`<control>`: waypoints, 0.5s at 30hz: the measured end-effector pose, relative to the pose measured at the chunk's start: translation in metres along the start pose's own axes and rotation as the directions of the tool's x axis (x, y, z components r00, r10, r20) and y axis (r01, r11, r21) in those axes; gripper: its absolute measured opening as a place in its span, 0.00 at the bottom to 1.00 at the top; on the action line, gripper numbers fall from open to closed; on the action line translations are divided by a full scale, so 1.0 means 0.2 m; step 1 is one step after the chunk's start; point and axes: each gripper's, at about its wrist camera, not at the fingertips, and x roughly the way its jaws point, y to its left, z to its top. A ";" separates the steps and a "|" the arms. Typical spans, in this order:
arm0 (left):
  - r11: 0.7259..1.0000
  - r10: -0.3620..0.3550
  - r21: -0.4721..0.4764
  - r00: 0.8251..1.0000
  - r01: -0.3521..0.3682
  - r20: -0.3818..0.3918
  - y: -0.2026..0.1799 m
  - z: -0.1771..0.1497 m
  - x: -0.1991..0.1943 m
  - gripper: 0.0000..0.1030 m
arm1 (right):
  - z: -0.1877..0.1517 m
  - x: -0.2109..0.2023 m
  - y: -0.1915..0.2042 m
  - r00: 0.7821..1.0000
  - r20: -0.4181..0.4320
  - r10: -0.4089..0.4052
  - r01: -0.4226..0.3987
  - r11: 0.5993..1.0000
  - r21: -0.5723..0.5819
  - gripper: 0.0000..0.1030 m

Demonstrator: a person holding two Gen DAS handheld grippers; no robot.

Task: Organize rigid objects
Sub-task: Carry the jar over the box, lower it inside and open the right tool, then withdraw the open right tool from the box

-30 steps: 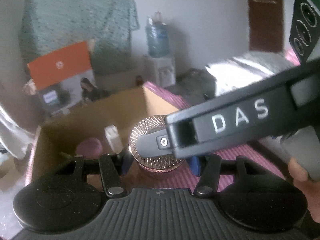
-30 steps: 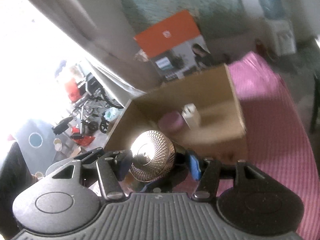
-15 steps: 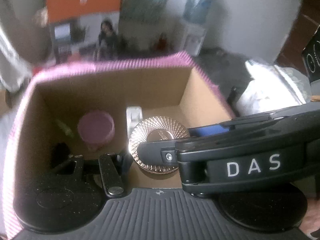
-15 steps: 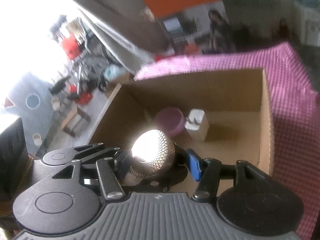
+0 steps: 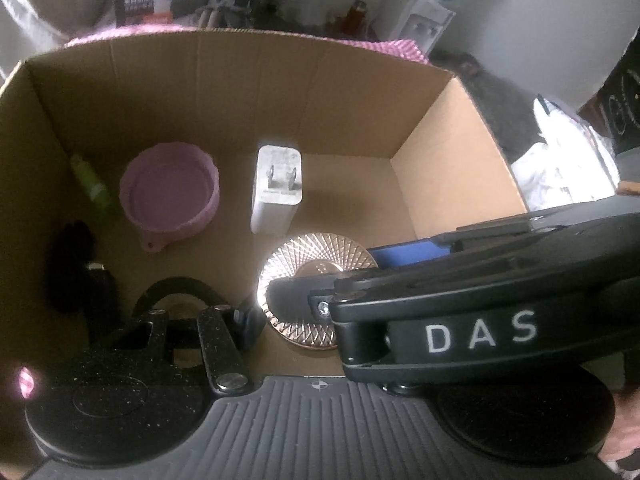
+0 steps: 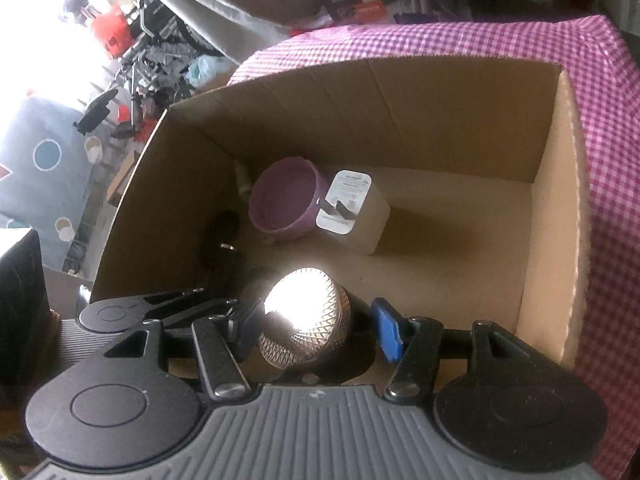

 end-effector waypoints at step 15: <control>0.993 0.015 0.110 0.978 -0.039 0.207 -0.04 -0.13 -0.24 0.69 | -0.05 -0.17 0.04 0.990 0.143 -0.016 0.022 0.999 -0.039 0.67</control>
